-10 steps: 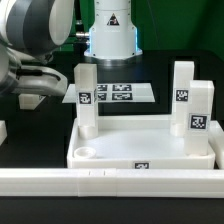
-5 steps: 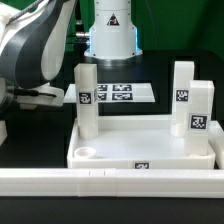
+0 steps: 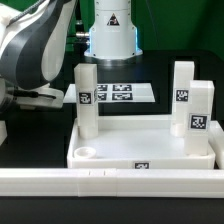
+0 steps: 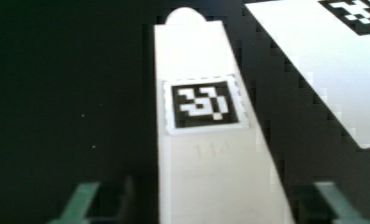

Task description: Assemble desk

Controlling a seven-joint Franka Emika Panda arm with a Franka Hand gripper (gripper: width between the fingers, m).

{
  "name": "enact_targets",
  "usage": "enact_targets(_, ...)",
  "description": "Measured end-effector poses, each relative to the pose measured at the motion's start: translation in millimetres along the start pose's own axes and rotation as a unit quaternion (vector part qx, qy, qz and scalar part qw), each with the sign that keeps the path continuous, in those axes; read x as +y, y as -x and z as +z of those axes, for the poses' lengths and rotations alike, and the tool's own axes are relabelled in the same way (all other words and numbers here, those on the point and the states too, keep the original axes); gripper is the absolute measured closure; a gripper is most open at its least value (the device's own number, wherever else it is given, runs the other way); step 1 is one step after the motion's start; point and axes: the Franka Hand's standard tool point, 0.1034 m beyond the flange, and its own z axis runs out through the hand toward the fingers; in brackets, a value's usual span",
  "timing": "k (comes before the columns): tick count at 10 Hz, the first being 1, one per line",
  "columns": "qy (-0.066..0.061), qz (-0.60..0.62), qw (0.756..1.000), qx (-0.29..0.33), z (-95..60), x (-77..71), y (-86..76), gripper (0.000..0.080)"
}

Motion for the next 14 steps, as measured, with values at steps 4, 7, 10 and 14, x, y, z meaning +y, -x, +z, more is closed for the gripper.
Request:
enact_targets(4, -0.001, -0.002, 1.0, 0.004, -7.1, -2.7, 3.5, 0.0511)
enact_targets(7, -0.005, 0.01, 1.0, 0.027, -43.0, -26.3, 32.4, 0.0511)
enact_targets(10, -0.005, 0.009, 0.999, 0.048, -58.0, -38.5, 47.0, 0.0509)
enact_targets(14, -0.006, -0.006, 0.991, 0.135, -85.0, -54.2, 40.0, 0.0509)
